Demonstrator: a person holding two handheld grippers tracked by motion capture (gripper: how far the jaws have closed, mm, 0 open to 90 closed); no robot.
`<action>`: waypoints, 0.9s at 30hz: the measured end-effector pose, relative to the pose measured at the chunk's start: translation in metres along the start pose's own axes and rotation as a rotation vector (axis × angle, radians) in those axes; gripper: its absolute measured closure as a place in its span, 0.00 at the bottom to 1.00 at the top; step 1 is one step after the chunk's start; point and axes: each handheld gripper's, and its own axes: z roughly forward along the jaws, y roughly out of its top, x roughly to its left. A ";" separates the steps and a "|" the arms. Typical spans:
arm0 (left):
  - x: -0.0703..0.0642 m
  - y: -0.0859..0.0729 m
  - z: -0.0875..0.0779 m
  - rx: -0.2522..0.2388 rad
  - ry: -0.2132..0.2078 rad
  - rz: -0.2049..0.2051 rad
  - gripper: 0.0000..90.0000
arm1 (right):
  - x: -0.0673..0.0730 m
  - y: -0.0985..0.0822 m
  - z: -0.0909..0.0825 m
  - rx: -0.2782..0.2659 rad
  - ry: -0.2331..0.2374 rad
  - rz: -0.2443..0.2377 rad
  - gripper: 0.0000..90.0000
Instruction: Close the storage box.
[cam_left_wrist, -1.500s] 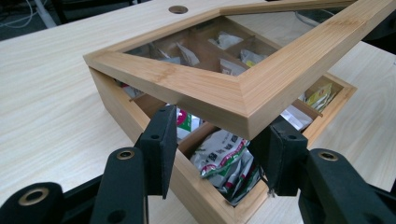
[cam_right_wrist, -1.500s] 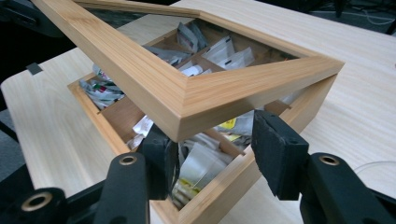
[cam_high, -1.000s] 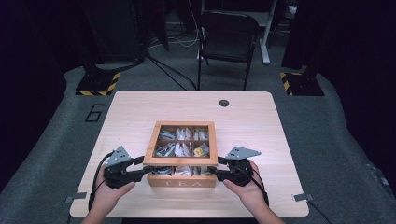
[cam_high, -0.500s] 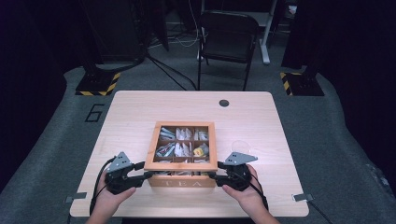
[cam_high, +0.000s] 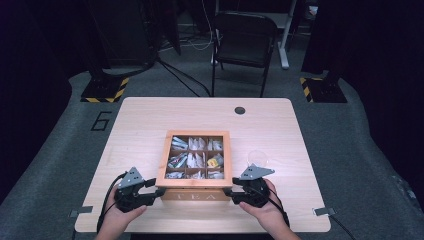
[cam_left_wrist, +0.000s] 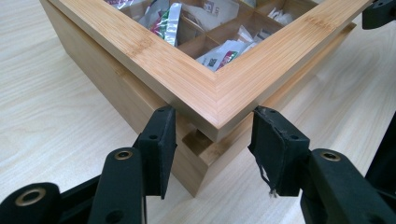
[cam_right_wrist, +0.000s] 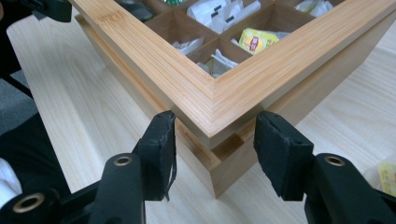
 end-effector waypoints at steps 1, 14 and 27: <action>0.000 0.000 0.000 0.001 -0.001 -0.001 0.56 | -0.001 0.000 0.000 0.003 0.002 -0.001 0.54; 0.011 0.001 -0.015 -0.056 0.033 -0.041 0.54 | -0.013 -0.004 -0.020 -0.057 -0.018 0.077 0.53; 0.038 0.005 -0.011 -0.061 0.102 -0.091 0.50 | -0.019 -0.004 -0.020 -0.080 -0.043 0.062 0.50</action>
